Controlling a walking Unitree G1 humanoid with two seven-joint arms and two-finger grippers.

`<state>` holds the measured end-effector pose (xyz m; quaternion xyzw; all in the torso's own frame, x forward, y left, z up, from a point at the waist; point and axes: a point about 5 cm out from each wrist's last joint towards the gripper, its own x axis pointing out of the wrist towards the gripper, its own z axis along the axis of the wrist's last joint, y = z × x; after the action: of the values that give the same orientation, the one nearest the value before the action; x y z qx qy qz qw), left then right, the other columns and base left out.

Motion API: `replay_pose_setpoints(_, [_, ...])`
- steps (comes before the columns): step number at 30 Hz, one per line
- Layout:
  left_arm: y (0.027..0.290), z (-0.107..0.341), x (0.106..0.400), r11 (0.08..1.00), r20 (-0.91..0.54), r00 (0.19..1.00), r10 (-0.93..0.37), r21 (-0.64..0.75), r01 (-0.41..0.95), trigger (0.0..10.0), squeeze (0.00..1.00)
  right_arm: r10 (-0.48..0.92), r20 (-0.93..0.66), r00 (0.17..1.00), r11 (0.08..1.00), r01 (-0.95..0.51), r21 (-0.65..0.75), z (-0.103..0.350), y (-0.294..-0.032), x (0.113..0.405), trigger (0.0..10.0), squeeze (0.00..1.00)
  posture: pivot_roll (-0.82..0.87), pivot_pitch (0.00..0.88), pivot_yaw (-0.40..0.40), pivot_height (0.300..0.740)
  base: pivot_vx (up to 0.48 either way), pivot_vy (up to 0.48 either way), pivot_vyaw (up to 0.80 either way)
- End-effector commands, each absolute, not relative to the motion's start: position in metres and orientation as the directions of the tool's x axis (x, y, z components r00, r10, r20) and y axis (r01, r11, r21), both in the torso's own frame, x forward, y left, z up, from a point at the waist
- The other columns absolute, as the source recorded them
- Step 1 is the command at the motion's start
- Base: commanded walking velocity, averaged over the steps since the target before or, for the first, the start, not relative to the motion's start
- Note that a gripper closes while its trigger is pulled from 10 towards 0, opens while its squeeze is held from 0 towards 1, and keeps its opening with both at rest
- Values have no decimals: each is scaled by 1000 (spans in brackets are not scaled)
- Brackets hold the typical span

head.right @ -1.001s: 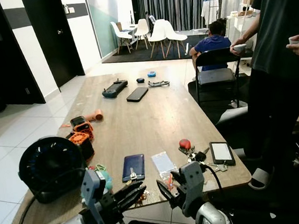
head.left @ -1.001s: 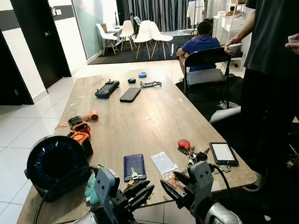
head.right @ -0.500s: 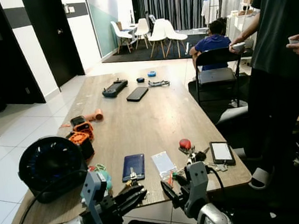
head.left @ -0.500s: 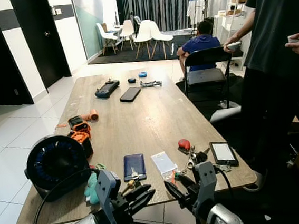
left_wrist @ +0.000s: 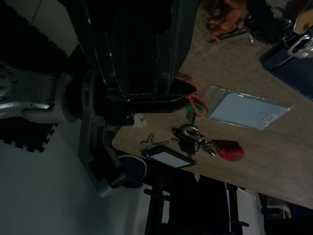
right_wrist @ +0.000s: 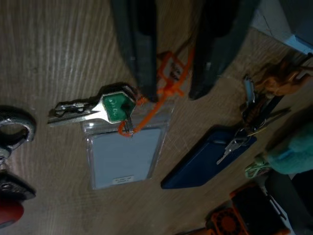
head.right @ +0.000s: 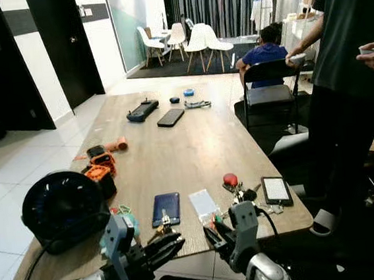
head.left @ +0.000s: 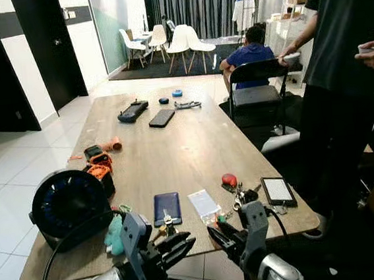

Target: Hang keys on a hook

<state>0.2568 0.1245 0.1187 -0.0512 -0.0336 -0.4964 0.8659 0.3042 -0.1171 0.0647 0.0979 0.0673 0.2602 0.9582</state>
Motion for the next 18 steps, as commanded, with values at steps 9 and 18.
replay_pose_setpoints(9, [128,116,254,488,68,490,-869,-48,872,10000,0,514,-121,849,848,-483,219,59,-117,301,10000,0,36,61,27,740,0,0,0])
replay_pose_setpoints(18, [128,115,254,485,59,487,-871,-47,873,10000,0,517,-127,846,847,-485,217,57,-118,300,0,0,37,62,26,740,0,0,0])
